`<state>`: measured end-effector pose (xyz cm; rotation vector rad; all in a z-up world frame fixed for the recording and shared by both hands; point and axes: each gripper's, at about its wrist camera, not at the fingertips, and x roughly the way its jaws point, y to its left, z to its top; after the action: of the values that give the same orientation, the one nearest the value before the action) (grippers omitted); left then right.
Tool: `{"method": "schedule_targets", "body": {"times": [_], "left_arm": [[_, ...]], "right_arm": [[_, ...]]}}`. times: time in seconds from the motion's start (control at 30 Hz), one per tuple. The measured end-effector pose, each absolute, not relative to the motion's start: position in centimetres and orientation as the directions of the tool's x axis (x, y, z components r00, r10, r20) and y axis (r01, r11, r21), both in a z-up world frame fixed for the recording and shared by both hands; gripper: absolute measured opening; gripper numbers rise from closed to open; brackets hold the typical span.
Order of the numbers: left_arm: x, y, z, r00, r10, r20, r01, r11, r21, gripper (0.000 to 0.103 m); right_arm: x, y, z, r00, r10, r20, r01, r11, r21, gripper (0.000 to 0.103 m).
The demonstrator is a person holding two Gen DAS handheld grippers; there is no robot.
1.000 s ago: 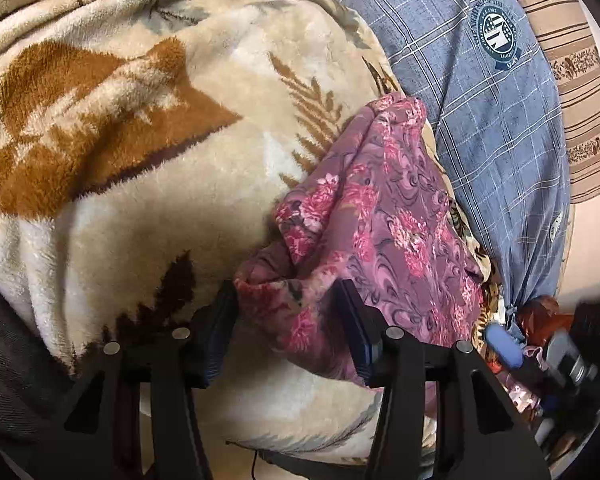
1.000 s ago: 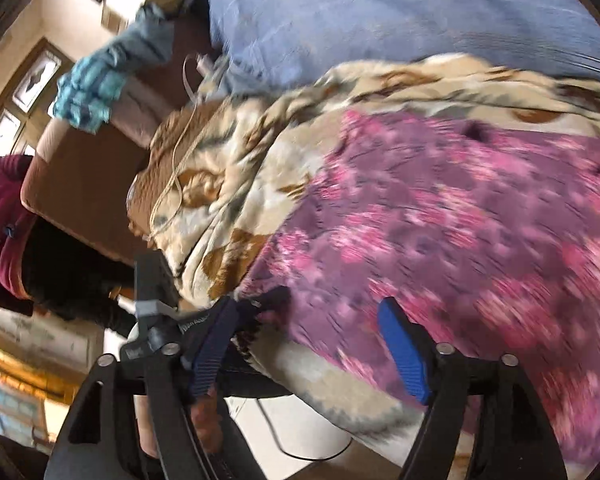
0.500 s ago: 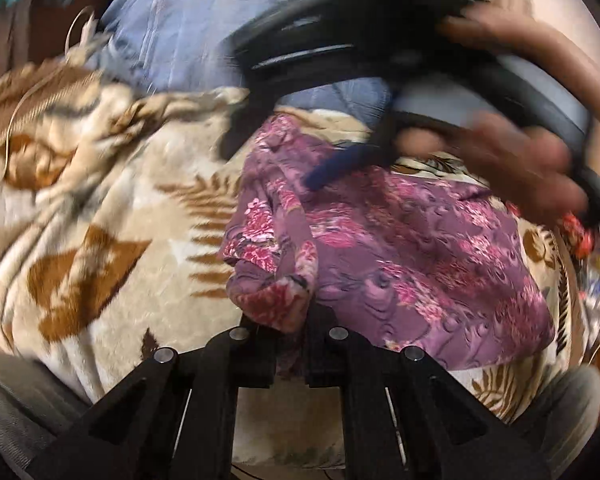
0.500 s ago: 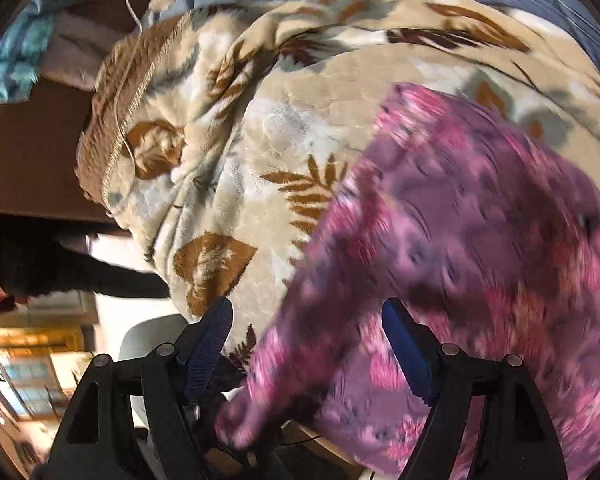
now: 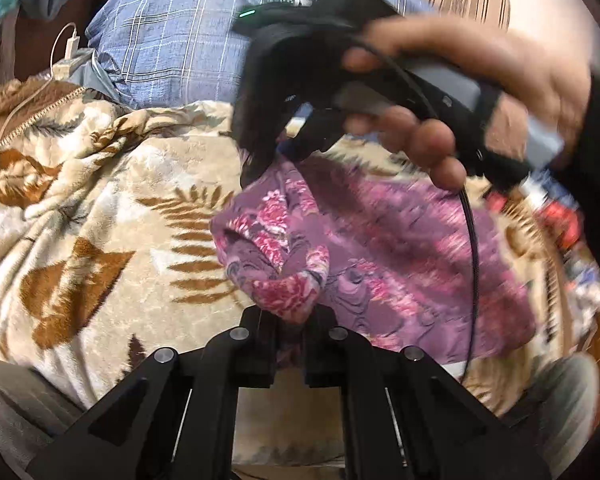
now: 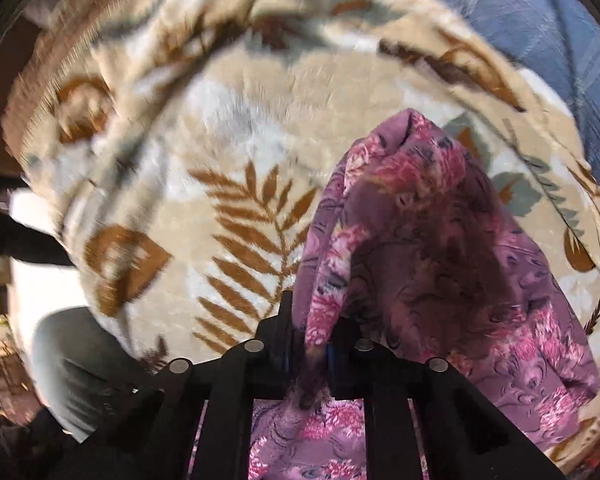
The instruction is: Fold small clothes
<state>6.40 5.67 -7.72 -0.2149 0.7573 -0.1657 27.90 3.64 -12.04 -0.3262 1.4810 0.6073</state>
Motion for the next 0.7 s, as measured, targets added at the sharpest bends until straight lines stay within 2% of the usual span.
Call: {"method": "schedule_targets", "body": {"times": [0.1,0.17,0.4,0.53,0.63,0.7], "left_arm": [[5.4,5.6,-5.1,0.736,-0.323,-0.595,0.128,0.929,-0.346,0.005],[4.9,4.2,-3.3,0.741,-0.364,-0.563,0.171,0.915,-0.366,0.005],[3.9,-5.8,0.8,0.658,-0.525,-0.540,0.405,0.851,-0.334,0.004],[3.3,-13.5,0.0,0.582,-0.557,-0.592,0.533,0.811,-0.239,0.005],[3.9,-19.6,-3.5,0.483,-0.543,-0.687,0.603,0.775,-0.188,0.005],[4.4,-22.8,-6.4,0.406,-0.530,-0.745,0.640,0.747,-0.183,0.004]], "right_arm": [[27.6,0.0,-8.6,0.013,0.311,-0.950,-0.551,0.795,0.253,0.011],[27.1,-3.3,-5.9,0.046,0.397,-0.916,-0.541,0.781,0.312,0.011],[25.4,-16.2,0.0,0.182,0.557,-0.810,-0.445,0.781,0.437,0.011],[23.3,-25.6,0.0,0.269,0.606,-0.749,-0.367,0.783,0.502,0.011],[22.7,-31.8,-3.3,0.295,0.638,-0.711,-0.296,0.769,0.567,0.011],[22.3,-35.1,-7.1,0.307,0.631,-0.712,-0.236,0.775,0.586,0.016]]}}
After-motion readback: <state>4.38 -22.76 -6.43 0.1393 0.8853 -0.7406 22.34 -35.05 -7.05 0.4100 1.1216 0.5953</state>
